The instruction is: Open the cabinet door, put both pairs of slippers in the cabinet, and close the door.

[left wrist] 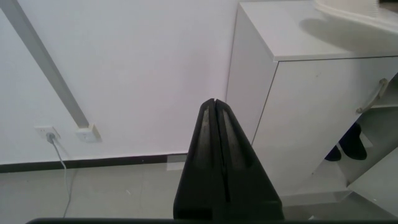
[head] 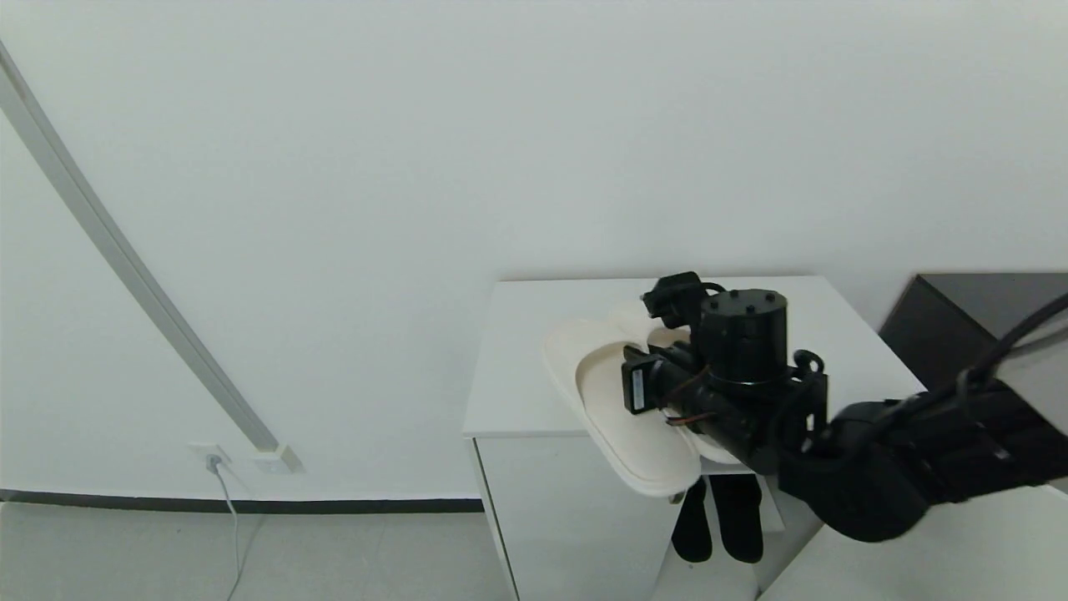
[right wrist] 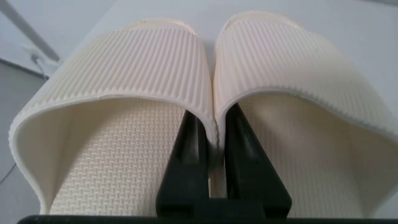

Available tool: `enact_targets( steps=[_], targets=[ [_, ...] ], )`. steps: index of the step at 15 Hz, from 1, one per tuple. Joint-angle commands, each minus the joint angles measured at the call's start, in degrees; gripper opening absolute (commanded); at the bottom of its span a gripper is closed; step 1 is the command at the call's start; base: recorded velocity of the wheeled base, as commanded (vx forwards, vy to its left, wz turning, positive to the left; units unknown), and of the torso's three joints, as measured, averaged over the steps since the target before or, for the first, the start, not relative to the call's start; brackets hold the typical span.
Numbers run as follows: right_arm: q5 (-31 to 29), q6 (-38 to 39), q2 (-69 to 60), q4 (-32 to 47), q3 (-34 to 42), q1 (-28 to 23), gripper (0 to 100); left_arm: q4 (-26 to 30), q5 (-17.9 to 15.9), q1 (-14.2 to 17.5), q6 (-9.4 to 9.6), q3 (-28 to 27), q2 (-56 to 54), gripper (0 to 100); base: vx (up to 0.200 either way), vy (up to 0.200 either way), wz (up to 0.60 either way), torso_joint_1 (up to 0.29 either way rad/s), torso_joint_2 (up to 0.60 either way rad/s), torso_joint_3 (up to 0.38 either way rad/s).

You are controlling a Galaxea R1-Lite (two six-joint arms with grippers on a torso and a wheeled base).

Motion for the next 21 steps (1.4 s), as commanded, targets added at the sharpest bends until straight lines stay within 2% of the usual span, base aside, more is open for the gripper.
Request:
enact_targets(
  steps=[1,4,14,21],
  targets=[
    [1.5,0.0,-12.2,-0.5,11.2,1.0,0,0.0,0.0,0.0,0.04,0.0,0.0,0,0.000,0.000,0.00,0.000,0.00,0.000],
    [1.3,0.0,-17.9,-0.2,17.1,1.7,0,0.0,0.0,0.0,0.04,0.0,0.0,0,0.000,0.000,0.00,0.000,0.00,0.000],
    [1.3,0.0,-18.2,-0.4,17.5,3.3,0,0.0,0.0,0.0,-0.05,0.0,0.0,0,0.000,0.000,0.00,0.000,0.00,0.000],
    [1.2,0.0,-18.0,-0.4,17.8,3.9,0,0.0,0.0,0.0,0.04,0.0,0.0,0,-0.200,0.000,0.00,0.005,0.00,0.003]
  ],
)
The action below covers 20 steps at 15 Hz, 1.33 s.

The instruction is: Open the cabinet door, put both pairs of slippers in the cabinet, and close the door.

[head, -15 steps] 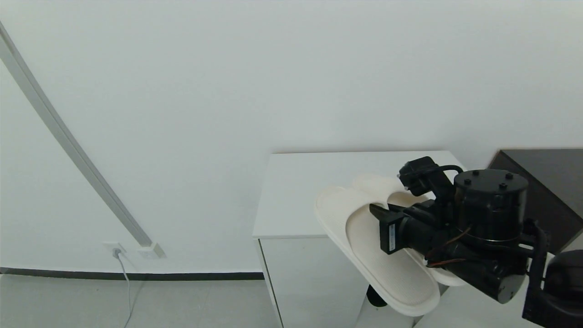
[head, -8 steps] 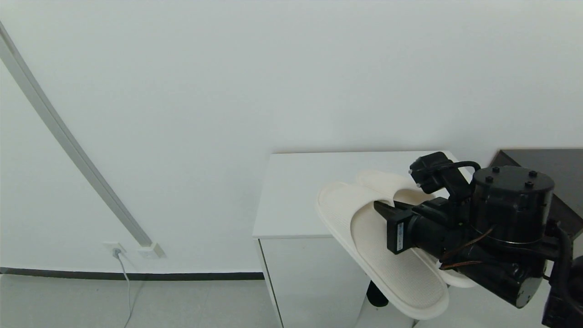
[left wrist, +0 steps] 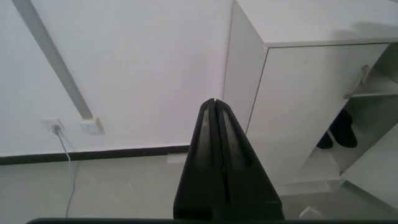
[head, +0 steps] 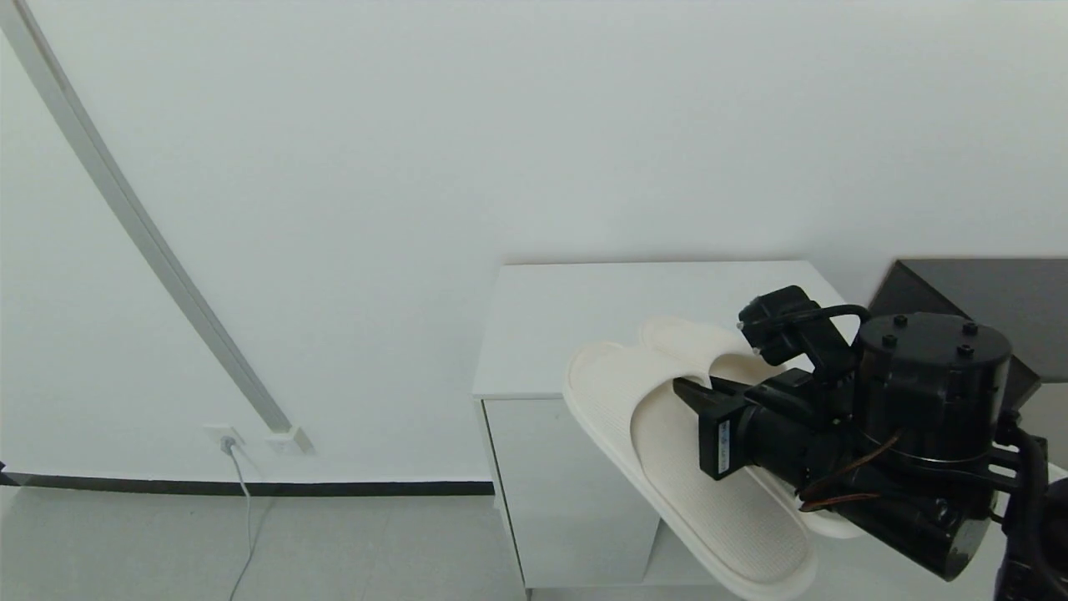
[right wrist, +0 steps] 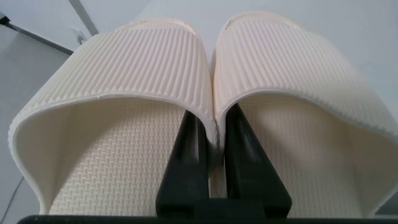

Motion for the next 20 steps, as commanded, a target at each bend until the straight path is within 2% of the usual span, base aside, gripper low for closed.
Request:
enact_targets(
  steps=[1,5,20],
  targets=[
    [0.0,0.0,0.3,0.0,0.3,0.0,0,0.0,0.0,0.0,0.04,0.0,0.0,0,-0.200,0.000,0.00,-0.007,0.00,0.002],
    [-0.1,0.0,0.2,0.0,0.7,0.1,0,0.0,0.0,0.0,-0.05,0.0,0.0,0,-0.200,0.000,0.00,0.004,0.00,0.004],
    [-0.1,0.0,1.5,-0.3,0.8,0.4,0,0.0,-0.1,0.0,0.04,0.0,0.0,0,0.000,0.000,0.00,0.000,0.00,0.000]
  ],
)
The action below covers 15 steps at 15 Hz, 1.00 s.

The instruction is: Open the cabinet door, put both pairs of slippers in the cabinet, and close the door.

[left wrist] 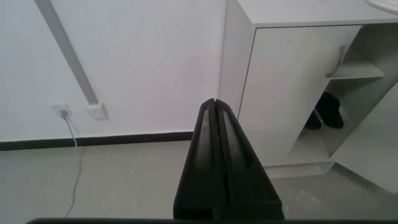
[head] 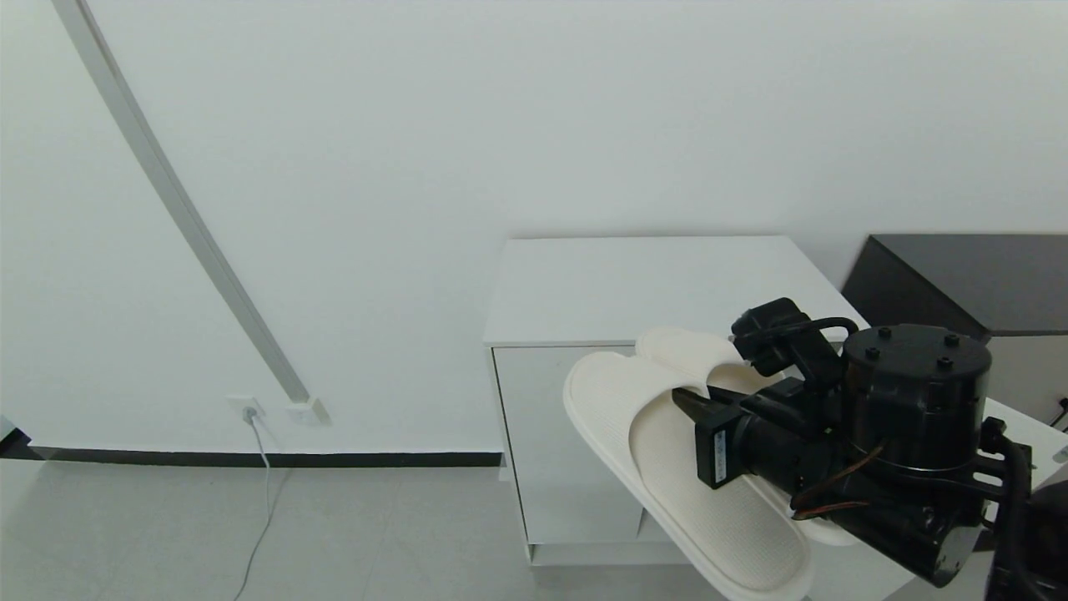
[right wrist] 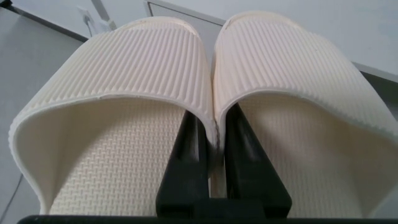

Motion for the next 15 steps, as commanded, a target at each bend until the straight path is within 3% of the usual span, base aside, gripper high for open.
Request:
enact_targets(
  steps=[1,3,15],
  targets=[
    [0.0,0.0,0.4,0.0,0.0,0.0,0,0.0,0.0,0.0,0.00,0.0,0.0,0,0.000,0.000,0.00,0.000,0.00,0.000],
    [0.0,0.0,0.4,0.0,0.0,0.0,0,0.0,0.0,0.0,0.09,0.0,0.0,0,0.000,0.000,0.00,0.000,0.00,0.000],
    [-0.1,0.0,0.1,0.0,-0.1,0.3,0,0.0,0.0,0.0,0.17,0.0,0.0,0,0.000,-0.200,0.00,0.002,0.00,0.002]
  ],
)
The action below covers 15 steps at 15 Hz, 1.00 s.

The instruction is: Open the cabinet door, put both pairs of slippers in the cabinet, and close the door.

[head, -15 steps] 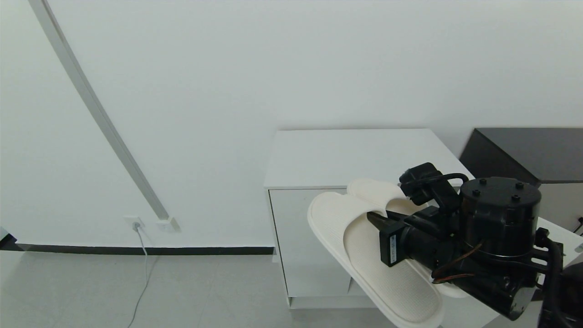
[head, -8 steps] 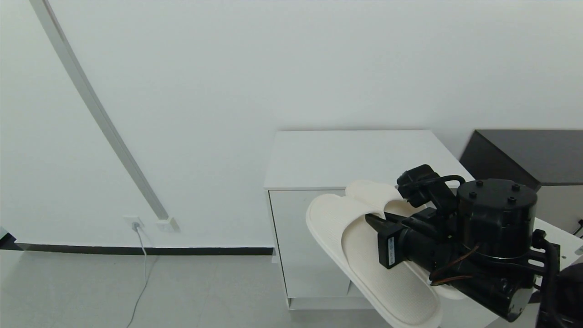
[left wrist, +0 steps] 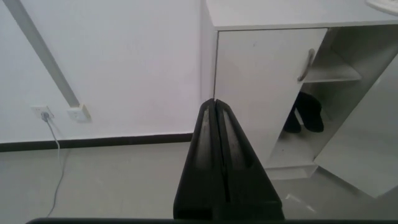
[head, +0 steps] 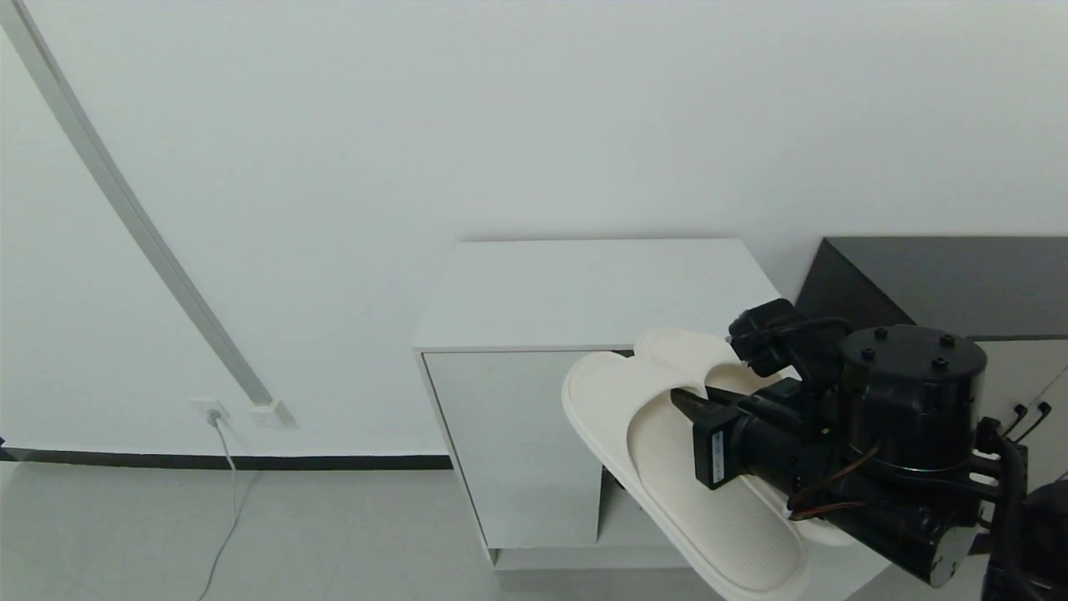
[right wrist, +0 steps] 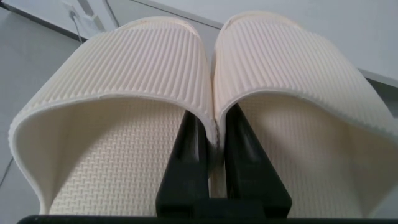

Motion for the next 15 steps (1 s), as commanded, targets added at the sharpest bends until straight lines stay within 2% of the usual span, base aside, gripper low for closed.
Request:
enact_targets(
  steps=[1,5,15],
  targets=[
    [0.0,0.0,-0.2,0.0,0.1,0.1,0,0.0,0.0,0.0,-0.01,0.0,0.0,0,0.000,-0.200,0.00,-0.002,0.00,-0.002],
    [-0.1,0.0,-0.3,0.0,0.2,0.6,0,0.0,0.0,0.0,-0.01,0.0,0.0,0,0.000,-0.200,0.00,0.004,0.00,0.001],
    [-1.0,0.0,0.4,0.0,0.6,0.6,0,0.0,0.0,0.0,-0.01,0.0,0.0,0,0.000,0.000,0.00,0.000,0.00,0.000]
  ],
)
